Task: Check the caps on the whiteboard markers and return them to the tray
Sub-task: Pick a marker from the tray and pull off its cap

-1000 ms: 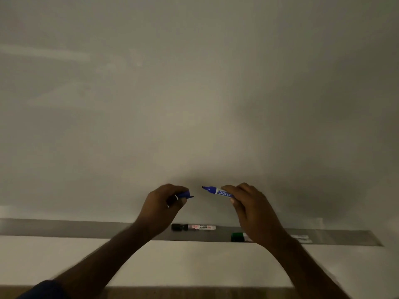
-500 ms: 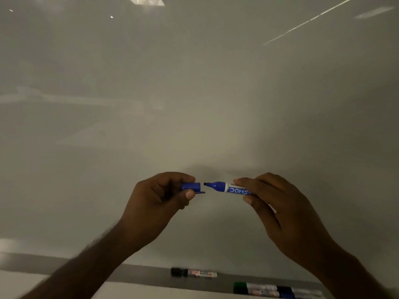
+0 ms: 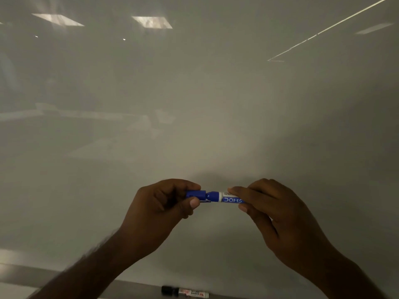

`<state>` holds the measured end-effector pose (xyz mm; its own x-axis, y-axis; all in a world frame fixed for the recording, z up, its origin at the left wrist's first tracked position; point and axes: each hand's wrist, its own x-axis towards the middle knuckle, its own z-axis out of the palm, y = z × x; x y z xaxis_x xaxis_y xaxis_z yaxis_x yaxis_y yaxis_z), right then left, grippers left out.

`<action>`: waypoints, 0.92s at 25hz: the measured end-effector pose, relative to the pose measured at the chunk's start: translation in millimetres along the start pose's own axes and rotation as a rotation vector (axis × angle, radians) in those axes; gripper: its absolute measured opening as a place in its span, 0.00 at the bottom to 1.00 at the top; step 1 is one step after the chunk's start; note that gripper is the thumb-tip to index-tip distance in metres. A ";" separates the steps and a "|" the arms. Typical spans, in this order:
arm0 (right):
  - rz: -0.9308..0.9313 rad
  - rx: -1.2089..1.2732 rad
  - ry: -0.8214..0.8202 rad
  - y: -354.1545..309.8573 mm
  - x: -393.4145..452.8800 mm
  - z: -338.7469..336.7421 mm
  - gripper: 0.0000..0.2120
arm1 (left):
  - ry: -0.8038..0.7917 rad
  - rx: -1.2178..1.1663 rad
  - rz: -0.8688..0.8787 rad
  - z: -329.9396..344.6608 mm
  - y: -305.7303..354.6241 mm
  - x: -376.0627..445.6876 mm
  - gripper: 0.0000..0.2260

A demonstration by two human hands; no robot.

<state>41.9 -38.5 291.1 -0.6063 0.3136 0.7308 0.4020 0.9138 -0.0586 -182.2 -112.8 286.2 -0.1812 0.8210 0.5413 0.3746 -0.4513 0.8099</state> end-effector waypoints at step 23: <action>0.068 0.114 -0.047 29.2 -4.2 12.7 0.14 | -0.010 0.276 0.095 29.8 -22.5 6.4 0.11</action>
<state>47.6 -9.8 277.7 -0.6131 0.3848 0.6899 0.3638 0.9128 -0.1858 -164.6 -87.0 264.6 -0.1245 0.7838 0.6084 0.6229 -0.4155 0.6628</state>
